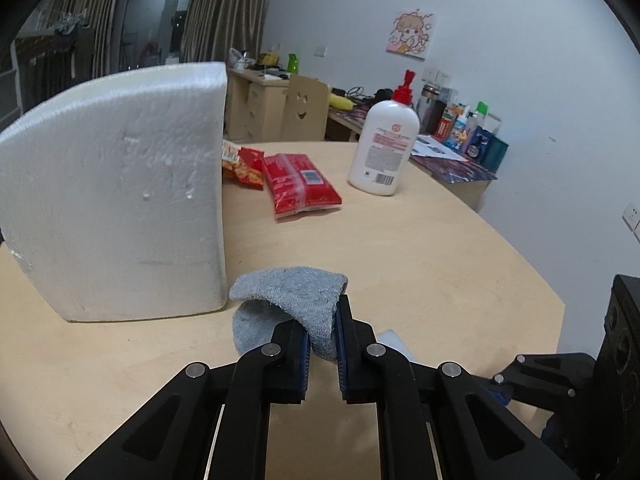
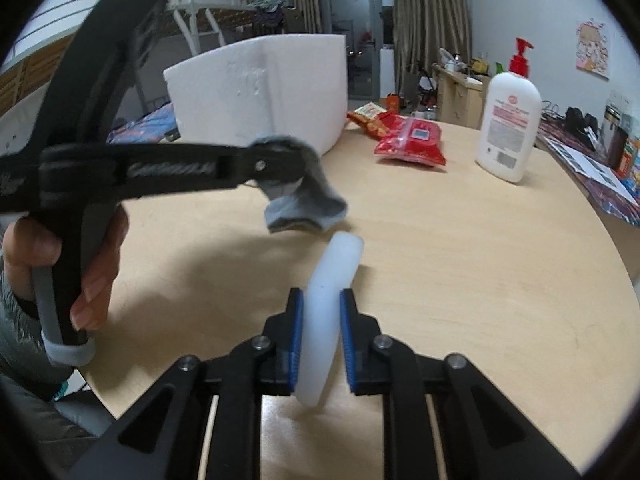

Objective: Organize soft objects
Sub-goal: 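Grasp the white foam stick with the right tool while the left lifts the sock, then carry the sock and white stick up toward the foam box with both tools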

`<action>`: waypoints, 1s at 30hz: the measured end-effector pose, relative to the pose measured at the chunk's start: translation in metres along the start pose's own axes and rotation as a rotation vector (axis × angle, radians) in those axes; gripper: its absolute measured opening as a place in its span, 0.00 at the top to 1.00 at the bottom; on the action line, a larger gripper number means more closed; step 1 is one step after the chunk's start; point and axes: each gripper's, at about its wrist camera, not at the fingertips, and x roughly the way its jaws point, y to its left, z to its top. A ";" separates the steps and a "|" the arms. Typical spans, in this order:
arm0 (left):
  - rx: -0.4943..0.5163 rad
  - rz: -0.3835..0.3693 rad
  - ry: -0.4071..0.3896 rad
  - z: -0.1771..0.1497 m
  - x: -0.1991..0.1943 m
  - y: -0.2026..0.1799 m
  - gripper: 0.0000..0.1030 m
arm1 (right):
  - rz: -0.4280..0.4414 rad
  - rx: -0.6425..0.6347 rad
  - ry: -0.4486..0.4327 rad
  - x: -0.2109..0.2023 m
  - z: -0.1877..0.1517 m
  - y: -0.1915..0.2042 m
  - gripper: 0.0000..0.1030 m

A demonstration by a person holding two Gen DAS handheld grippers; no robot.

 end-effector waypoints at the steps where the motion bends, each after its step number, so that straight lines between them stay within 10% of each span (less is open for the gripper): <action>1: 0.003 0.003 -0.006 0.000 -0.002 -0.001 0.89 | -0.004 0.002 -0.004 -0.002 0.000 0.000 0.80; 30: 0.052 0.217 -0.321 -0.005 -0.145 -0.021 0.89 | -0.052 -0.001 -0.248 -0.075 0.026 0.014 0.80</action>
